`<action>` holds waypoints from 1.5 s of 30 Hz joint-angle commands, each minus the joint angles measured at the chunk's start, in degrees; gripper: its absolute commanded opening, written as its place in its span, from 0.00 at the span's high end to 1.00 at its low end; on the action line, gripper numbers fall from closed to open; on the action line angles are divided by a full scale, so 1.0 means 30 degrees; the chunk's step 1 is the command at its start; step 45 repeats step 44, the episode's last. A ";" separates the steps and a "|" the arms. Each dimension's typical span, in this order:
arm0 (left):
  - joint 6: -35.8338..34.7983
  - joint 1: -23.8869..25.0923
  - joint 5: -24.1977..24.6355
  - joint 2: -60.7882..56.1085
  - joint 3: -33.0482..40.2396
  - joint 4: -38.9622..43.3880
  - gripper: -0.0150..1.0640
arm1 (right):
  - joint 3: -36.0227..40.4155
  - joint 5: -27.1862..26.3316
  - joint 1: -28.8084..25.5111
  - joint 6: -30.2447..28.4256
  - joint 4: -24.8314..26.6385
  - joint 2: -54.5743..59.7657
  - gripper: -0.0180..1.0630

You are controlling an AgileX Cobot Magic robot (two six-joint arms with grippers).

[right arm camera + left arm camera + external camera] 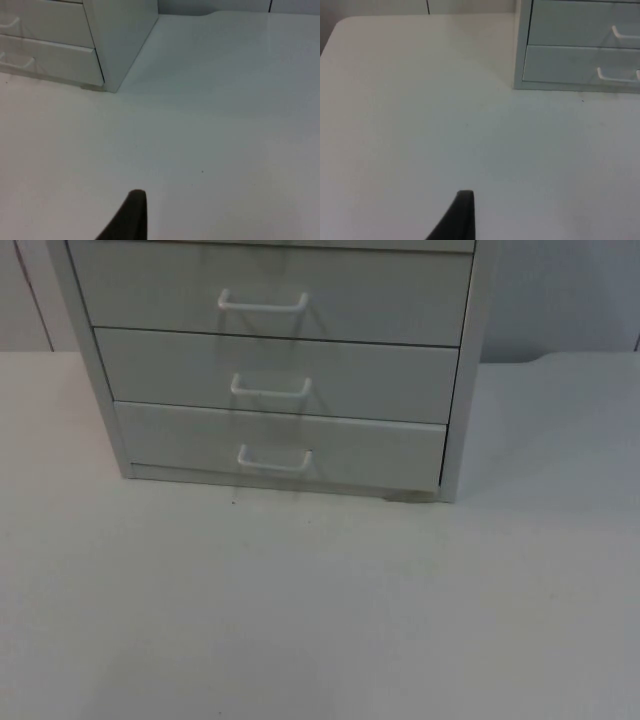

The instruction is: Open the drawer with the left hand, place the block into the drawer with the right hand, then close the drawer with the left hand.

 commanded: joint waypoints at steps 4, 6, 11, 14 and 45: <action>0.0150 0.0077 -0.0011 -0.0083 0.0093 -0.0234 0.01 | 0.0005 -0.0190 0.0023 0.0001 -0.0053 -0.0067 0.01; 0.0150 0.0077 -0.0011 -0.0083 0.0093 -0.0234 0.01 | 0.0005 -0.0190 0.0023 0.0001 -0.0053 -0.0067 0.01; 0.0147 0.0077 -0.0045 -0.0083 0.0093 -0.0234 0.01 | 0.0005 -0.0190 0.0023 0.0001 -0.0053 -0.0067 0.01; 0.0147 0.0077 -0.0045 -0.0083 0.0093 -0.0234 0.01 | 0.0005 -0.0190 -0.0025 0.0001 -0.0053 -0.0067 0.01; 0.0147 0.1477 -0.0045 -0.0083 0.0093 -0.0200 0.01 | 0.0005 -0.0225 -0.2267 0.0001 -0.0053 -0.0067 0.01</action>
